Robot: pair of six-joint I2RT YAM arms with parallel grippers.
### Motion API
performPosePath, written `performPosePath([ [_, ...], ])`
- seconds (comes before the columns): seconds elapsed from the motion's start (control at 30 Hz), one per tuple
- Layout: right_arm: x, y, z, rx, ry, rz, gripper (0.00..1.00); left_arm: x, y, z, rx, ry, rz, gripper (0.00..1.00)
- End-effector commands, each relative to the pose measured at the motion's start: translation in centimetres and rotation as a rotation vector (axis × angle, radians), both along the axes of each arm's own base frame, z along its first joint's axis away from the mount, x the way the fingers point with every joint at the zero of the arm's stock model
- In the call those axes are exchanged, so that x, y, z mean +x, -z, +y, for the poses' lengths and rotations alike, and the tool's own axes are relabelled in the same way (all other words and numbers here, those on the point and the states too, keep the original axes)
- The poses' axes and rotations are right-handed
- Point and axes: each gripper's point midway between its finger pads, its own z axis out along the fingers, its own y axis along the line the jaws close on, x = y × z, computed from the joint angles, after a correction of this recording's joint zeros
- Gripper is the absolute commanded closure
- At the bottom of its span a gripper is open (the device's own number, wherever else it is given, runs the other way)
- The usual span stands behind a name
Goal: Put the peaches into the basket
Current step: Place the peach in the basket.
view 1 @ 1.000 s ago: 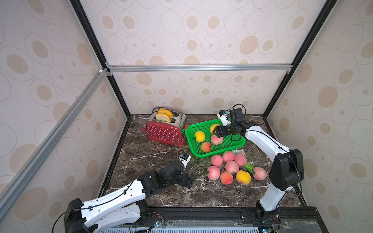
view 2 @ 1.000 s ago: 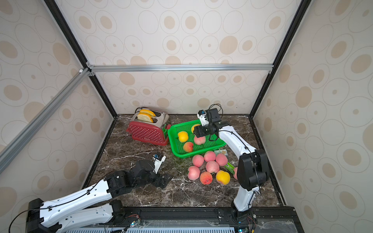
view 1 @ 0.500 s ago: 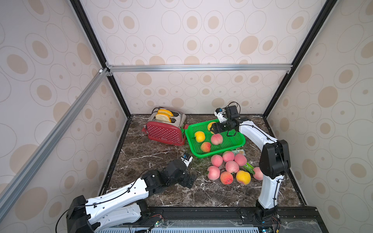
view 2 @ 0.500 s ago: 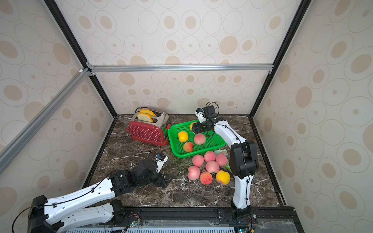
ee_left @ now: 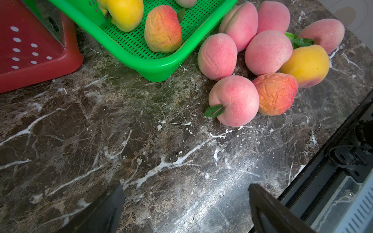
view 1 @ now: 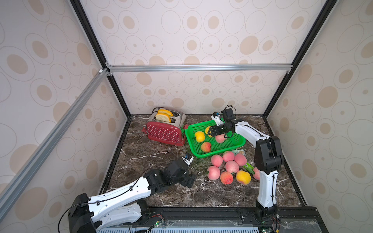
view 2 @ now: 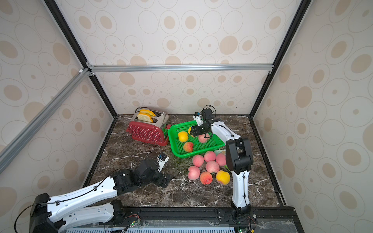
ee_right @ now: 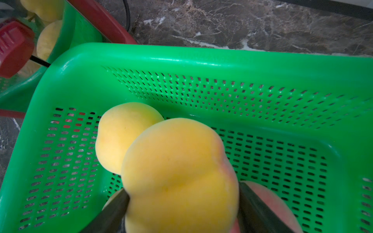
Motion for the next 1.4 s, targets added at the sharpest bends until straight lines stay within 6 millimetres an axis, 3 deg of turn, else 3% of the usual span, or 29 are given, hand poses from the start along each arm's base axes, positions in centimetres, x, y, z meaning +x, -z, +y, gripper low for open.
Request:
performPosePath([
  [0.0, 0.3, 0.6, -0.1, -0.008, 0.003, 0.009, 0.22, 0.3, -1.6, -0.8, -0.023, 0.019, -0.034, 0.01],
  [0.13, 0.1, 0.8, -0.2, -0.016, 0.000, 0.014, 0.21, 0.3, -1.7, -0.7, -0.025, 0.014, -0.038, 0.01],
  [0.27, -0.1, 0.9, -0.5, -0.024, 0.002, 0.016, 0.13, 0.3, -1.4, -0.7, -0.023, 0.011, -0.032, 0.01],
  [0.5, -0.3, -0.2, -0.8, -0.029, 0.005, -0.004, 0.10, 0.3, -1.7, -0.7, -0.035, 0.006, -0.035, 0.01],
  [0.8, -1.8, -4.2, -2.2, -0.044, 0.029, -0.074, 0.08, 0.3, -1.8, -0.9, -0.042, 0.009, -0.032, 0.01],
  [0.97, -5.1, -5.6, -4.2, -0.039, 0.069, -0.106, 0.05, 0.3, -1.8, -1.8, -0.071, 0.018, -0.015, 0.01],
  [1.37, -16.0, -4.6, -7.3, -0.016, 0.103, -0.086, 0.00, 0.3, -1.9, -4.4, -0.143, 0.028, 0.033, 0.01],
])
